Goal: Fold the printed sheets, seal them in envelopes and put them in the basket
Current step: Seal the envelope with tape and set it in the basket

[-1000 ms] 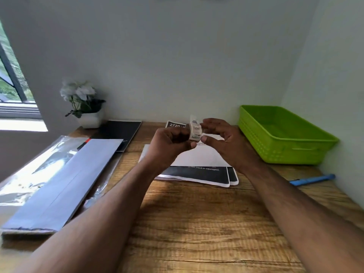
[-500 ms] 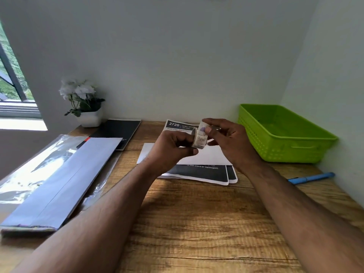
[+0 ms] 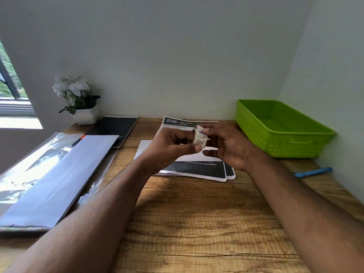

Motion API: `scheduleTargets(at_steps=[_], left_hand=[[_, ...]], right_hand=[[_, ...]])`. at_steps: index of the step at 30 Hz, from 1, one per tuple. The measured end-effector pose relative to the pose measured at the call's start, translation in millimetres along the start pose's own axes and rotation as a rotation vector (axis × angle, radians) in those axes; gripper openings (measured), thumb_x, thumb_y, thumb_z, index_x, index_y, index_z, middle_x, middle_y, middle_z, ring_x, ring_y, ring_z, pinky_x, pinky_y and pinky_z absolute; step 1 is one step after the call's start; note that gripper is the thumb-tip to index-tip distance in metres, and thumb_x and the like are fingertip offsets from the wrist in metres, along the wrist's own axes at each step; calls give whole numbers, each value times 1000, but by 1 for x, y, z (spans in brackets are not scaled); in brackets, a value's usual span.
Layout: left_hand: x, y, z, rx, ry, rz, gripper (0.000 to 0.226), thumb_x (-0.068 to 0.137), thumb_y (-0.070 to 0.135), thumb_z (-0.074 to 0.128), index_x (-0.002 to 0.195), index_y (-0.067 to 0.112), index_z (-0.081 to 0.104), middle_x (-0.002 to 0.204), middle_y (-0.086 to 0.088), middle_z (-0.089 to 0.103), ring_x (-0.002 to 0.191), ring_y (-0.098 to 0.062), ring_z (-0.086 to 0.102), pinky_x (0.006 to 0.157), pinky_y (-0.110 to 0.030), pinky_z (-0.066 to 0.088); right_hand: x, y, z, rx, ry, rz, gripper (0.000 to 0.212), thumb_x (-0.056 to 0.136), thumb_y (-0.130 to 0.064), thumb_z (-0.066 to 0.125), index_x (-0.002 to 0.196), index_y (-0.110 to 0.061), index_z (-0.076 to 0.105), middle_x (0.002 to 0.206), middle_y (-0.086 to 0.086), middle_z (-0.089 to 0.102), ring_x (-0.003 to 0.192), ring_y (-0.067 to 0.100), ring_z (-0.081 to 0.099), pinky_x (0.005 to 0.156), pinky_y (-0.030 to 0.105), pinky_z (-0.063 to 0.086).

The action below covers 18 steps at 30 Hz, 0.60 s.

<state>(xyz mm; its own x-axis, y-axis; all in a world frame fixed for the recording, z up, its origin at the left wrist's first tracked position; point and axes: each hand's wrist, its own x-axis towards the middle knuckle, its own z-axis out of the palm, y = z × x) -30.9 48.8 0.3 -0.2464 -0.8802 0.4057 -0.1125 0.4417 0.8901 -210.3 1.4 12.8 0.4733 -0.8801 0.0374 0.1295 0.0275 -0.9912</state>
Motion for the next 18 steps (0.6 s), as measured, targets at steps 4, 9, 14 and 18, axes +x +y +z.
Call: scheduleTargets(at_steps=[4, 9, 14, 18], left_hand=[[1, 1, 1, 58, -27, -11, 31, 81, 1, 71, 112, 3, 70, 110, -7, 73, 105, -20, 68, 92, -30, 54], [1, 2, 6, 107, 81, 27, 43, 77, 0, 74, 114, 19, 64, 99, 0, 74, 93, -10, 71, 78, -21, 56], [-1, 6, -1, 106, 11, 40, 68, 72, -4, 78, 125, 24, 45, 97, -13, 69, 86, -33, 70, 77, -48, 59], [0, 5, -1, 199, 0, 65, 67, 69, -6, 80, 125, 20, 55, 102, 0, 69, 86, -19, 69, 77, -41, 60]], right_hand=[[0, 0, -2, 54, -19, 74, 14, 84, -13, 54, 81, -21, 65, 77, -2, 68, 65, 12, 62, 59, 26, 47], [3, 1, -1, 160, 23, 35, 15, 85, -8, 53, 81, -21, 59, 82, 2, 65, 76, 18, 62, 72, 33, 48], [3, 1, 4, 239, 6, -8, 15, 78, -3, 61, 83, -17, 58, 84, 6, 68, 76, 24, 65, 79, 38, 56], [3, 2, 7, 231, -26, -36, 12, 76, -8, 64, 78, -16, 54, 88, 9, 66, 74, 27, 66, 74, 39, 58]])
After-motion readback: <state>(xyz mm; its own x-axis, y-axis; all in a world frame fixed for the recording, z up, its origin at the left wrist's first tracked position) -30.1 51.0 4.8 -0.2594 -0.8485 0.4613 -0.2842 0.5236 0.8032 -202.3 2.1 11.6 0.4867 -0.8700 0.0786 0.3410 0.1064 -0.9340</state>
